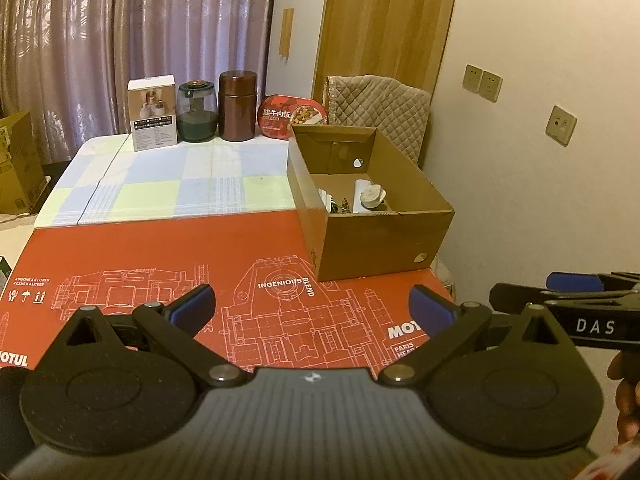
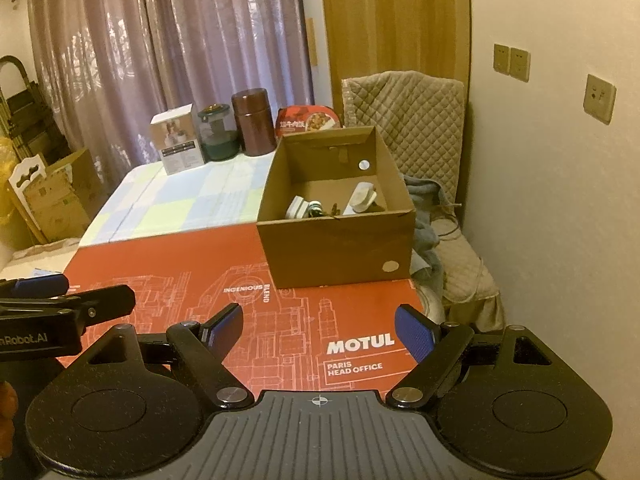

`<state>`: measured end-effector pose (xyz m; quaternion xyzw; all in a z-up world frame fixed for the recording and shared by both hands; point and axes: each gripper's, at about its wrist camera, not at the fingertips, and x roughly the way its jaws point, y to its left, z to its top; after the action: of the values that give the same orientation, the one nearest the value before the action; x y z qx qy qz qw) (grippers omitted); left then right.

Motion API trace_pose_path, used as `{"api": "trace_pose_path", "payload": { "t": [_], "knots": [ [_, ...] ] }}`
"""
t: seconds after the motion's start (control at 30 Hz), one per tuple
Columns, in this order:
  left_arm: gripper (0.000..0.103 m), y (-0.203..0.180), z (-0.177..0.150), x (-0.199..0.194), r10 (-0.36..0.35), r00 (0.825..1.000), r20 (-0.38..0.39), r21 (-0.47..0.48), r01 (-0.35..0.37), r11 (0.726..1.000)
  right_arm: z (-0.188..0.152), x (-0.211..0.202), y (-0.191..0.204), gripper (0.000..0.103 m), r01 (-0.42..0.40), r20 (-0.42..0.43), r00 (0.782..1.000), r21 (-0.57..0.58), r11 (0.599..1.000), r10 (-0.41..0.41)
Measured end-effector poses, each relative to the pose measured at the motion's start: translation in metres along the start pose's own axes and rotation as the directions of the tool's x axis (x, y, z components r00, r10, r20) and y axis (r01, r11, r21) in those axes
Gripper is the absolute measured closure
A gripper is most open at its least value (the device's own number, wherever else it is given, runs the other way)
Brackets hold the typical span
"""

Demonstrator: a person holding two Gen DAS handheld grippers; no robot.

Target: Organize rigid objects

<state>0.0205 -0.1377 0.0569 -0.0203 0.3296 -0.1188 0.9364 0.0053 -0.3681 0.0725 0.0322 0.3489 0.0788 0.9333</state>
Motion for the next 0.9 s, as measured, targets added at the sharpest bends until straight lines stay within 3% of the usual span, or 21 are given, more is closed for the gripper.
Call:
{"api": "trace_pose_path", "payload": {
  "t": [0.9],
  "knots": [
    [0.001,0.0031,-0.0043,0.0063,-0.003,1.000,-0.009,-0.004,0.003,1.000,-0.0025,0.0032,-0.0098,0.023,0.007,-0.015,1.000,0.011,1.000,-0.007]
  ]
}}
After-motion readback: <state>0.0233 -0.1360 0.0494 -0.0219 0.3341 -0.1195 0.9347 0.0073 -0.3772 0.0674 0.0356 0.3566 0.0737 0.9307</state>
